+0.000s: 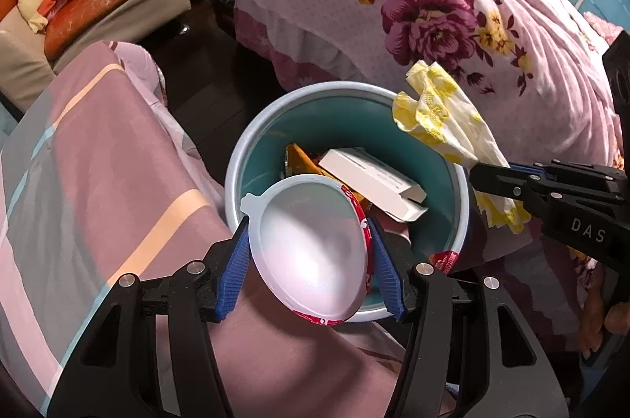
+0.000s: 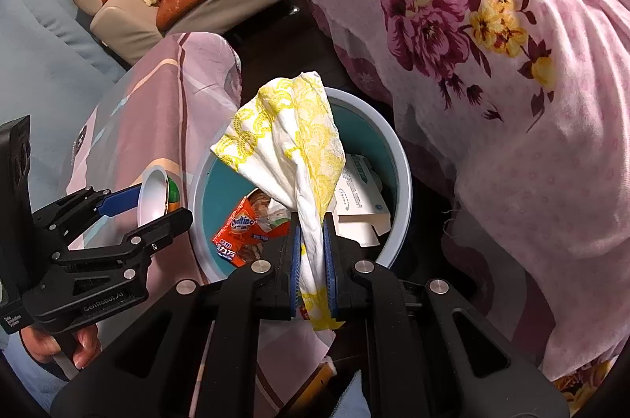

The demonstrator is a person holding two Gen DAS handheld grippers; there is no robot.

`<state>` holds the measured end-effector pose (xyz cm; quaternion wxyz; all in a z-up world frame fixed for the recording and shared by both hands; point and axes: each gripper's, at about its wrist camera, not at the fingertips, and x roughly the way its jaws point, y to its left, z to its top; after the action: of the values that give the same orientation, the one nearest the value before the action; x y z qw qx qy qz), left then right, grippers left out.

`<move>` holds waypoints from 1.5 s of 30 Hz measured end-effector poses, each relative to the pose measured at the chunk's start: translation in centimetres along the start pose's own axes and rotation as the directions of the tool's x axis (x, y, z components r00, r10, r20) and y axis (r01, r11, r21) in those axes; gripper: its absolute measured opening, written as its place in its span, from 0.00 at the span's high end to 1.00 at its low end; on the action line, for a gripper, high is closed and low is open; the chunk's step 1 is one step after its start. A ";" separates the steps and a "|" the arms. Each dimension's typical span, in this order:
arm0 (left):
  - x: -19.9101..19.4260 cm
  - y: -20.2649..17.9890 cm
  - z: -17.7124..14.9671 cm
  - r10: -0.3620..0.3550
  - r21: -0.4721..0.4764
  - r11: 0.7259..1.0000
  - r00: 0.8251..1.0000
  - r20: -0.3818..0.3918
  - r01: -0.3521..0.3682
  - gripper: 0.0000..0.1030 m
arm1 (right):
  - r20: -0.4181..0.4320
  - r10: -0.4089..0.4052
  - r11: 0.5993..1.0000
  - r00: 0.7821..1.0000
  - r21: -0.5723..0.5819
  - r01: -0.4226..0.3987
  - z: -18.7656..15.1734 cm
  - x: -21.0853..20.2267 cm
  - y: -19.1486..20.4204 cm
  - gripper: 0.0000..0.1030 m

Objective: Collect trash
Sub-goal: 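Open the left gripper to drop the lid into the bin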

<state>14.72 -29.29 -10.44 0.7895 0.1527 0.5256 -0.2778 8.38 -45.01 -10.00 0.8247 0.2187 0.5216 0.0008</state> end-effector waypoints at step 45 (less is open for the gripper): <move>-2.3 7.7 -2.2 0.007 -0.181 0.983 0.996 0.092 0.010 0.09 | -0.013 -0.123 0.988 0.992 -0.098 0.121 1.6 0.1 7.1 0.31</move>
<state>17.03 -21.32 -9.56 0.8233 0.0668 0.5118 -0.2363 11.39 -39.15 -6.92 0.8279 0.1460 0.5411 -0.0223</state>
